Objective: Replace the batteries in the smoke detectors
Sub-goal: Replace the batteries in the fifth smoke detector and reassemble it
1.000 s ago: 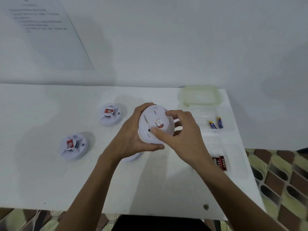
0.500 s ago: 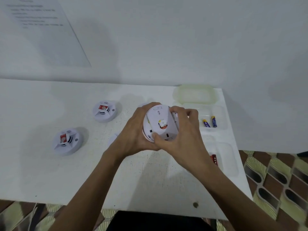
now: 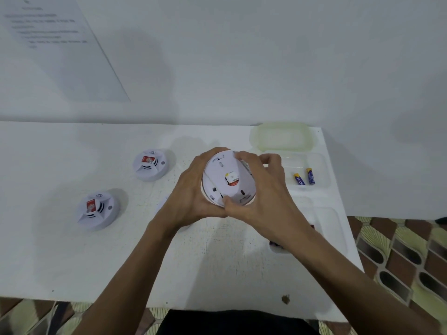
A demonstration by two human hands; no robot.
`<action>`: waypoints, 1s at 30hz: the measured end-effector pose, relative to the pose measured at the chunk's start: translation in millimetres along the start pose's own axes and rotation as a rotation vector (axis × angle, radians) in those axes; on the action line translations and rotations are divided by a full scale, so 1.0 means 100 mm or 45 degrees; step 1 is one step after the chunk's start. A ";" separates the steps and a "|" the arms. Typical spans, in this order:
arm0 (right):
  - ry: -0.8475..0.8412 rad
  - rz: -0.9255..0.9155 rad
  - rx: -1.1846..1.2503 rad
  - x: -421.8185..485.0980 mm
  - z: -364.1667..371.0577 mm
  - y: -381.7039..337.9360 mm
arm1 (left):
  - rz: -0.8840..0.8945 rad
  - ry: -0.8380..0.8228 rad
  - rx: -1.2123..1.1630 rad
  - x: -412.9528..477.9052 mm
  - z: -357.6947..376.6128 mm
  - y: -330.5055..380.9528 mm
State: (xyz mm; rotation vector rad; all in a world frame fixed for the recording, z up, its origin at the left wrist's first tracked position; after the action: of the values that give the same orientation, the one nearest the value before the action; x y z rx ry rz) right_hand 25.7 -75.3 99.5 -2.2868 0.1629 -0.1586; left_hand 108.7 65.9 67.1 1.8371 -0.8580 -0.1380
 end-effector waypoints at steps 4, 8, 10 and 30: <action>-0.057 -0.035 -0.105 -0.03 -0.03 0.05 | -0.029 -0.063 -0.002 -0.07 0.03 -0.07; 0.153 -0.053 -0.214 -0.11 -0.02 0.00 | 0.008 -0.032 0.058 -0.10 0.05 -0.03; 0.250 -0.098 -0.306 -0.12 0.00 -0.04 | 0.057 -0.001 0.131 -0.08 0.06 0.02; 0.090 0.182 0.674 0.03 -0.40 0.21 | -0.024 0.128 0.171 -0.18 -0.11 0.04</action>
State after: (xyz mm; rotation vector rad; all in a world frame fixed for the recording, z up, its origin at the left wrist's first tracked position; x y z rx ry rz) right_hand 20.1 -119.0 110.7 -1.7379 0.2839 -0.1833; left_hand 99.2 84.7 70.1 1.9601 -0.7957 0.0006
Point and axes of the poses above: each hand's wrist, its own x-axis towards the middle knuckle, its own z-axis out of the palm, y = z × x, the point moved 3 cm from there along x, towards the middle knuckle, and after that the axes turned 4 degrees about -x, right-handed, at the moved point
